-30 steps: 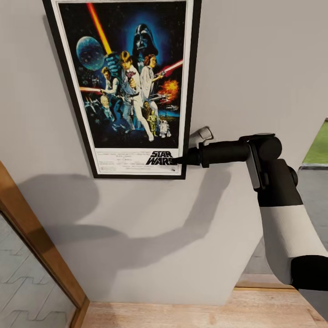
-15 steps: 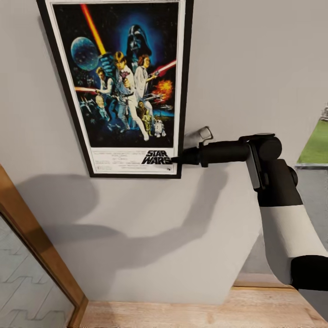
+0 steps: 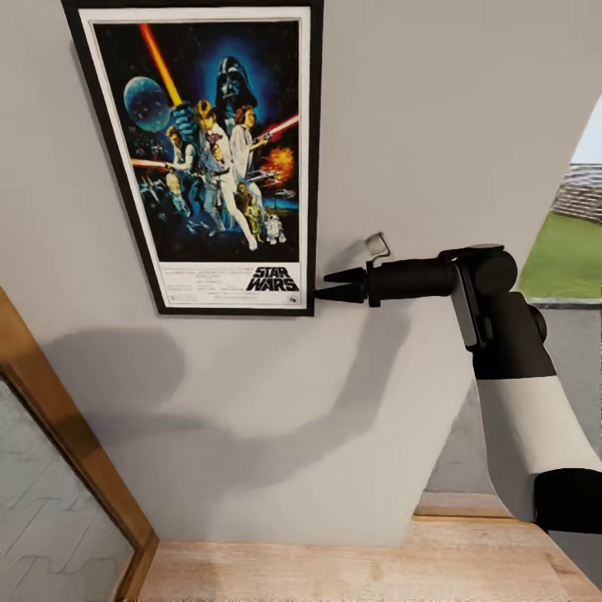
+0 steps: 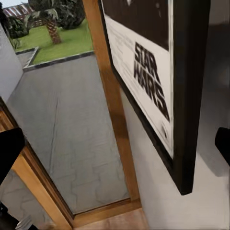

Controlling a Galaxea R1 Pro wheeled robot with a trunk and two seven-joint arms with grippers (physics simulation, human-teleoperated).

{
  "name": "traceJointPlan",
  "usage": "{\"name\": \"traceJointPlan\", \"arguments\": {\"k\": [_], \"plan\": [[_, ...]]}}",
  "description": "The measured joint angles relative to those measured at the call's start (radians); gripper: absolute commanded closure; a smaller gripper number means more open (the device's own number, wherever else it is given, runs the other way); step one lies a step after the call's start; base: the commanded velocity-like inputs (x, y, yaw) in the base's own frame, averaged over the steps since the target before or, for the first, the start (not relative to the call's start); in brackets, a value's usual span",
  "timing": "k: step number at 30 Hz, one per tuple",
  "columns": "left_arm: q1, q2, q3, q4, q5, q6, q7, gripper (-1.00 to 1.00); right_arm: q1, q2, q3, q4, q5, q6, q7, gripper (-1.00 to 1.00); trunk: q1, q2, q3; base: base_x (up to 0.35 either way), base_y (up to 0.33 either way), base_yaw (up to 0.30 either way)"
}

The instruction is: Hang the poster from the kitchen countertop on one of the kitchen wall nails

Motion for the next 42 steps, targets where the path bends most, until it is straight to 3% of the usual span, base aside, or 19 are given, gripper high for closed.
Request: {"name": "traceJointPlan", "arguments": {"k": [8, 18, 20, 21, 22, 23, 29, 34, 37, 39, 40, 42], "plan": [[0.000, 0.000, 0.000, 0.000, 0.000, 0.000, -0.001, -1.00, 0.010, 0.000, 0.001, 0.000, 0.000, -0.001, 0.000, -1.00, 0.000, 0.000, 0.000, -0.193, -0.002, 0.000], [0.000, 0.000, 0.002, 0.000, 0.000, 0.001, -0.003, -1.00, 0.105, -0.003, -0.002, -0.008, -0.002, -0.003, 0.007, -1.00, 0.000, 0.000, 0.000, -0.167, 0.000, 0.000], [0.000, 0.001, 0.003, 0.000, 0.000, 0.002, 0.001, -1.00, 0.221, -0.024, -0.012, -0.015, -0.002, -0.019, 0.009, -1.00, 0.000, 0.000, 0.000, -0.001, 0.000, 0.000], [0.000, 0.002, 0.006, 0.000, 0.001, 0.003, 0.001, -1.00, 0.331, -0.037, -0.080, -0.022, -0.003, -0.154, 0.053, -1.00, -0.001, -0.001, 0.000, 0.000, 0.000, 0.000], [0.000, 0.002, 0.007, 0.000, 0.002, 0.003, 0.001, -1.00, 0.481, -0.040, -0.109, -0.022, -0.002, -0.191, 0.074, -1.00, 0.000, 0.000, 0.000, 0.000, 0.000, 0.000], [0.000, 0.002, 0.007, 0.000, 0.002, 0.003, 0.001, -1.00, 0.486, -0.040, -0.110, -0.022, -0.003, -0.192, 0.075, -1.00, -0.001, 0.000, 0.000, 0.000, 0.000, 0.000], [0.000, 0.002, 0.008, 0.001, 0.003, 0.004, 0.003, -1.00, 0.706, -0.042, -0.235, -0.014, -0.002, -0.366, 0.114, -1.00, -0.001, 0.000, 0.000, 0.000, 0.000, 0.000], [0.000, 0.002, 0.008, 0.001, 0.003, 0.005, 0.006, -1.00, 0.900, -0.044, -0.286, 0.061, 0.000, -0.565, 0.122, -1.00, -0.001, 0.000, 0.000, 0.000, 0.000, 0.000], [0.000, 0.001, 0.006, 0.001, 0.003, 0.005, 0.015, -1.00, 0.999, -0.058, -0.321, 0.272, 0.003, -0.765, 0.123, -1.00, -0.001, 0.000, 0.000, 0.000, 0.000, 0.000], [0.000, 0.000, 0.003, 0.001, 0.003, 0.005, 0.027, -1.00, 1.013, -0.065, -0.344, 0.377, 0.004, -0.831, 0.120, -1.00, -0.001, 0.000, 0.000, 0.000, 0.000, 0.000], [0.000, 0.000, -0.002, 0.001, 0.002, 0.004, 0.048, -1.00, 1.022, -0.077, -0.365, 0.478, 0.005, -0.892, 0.115, -1.00, -0.001, 0.000, 0.000, 0.000, 0.000, 0.000], [0.000, -0.002, -0.006, 0.001, 0.001, 0.004, 0.080, -1.00, 1.028, -0.096, -0.381, 0.586, 0.005, -0.949, 0.102, -1.00, -0.001, 0.000, 0.000, 0.000, 0.000, 0.000]]}}
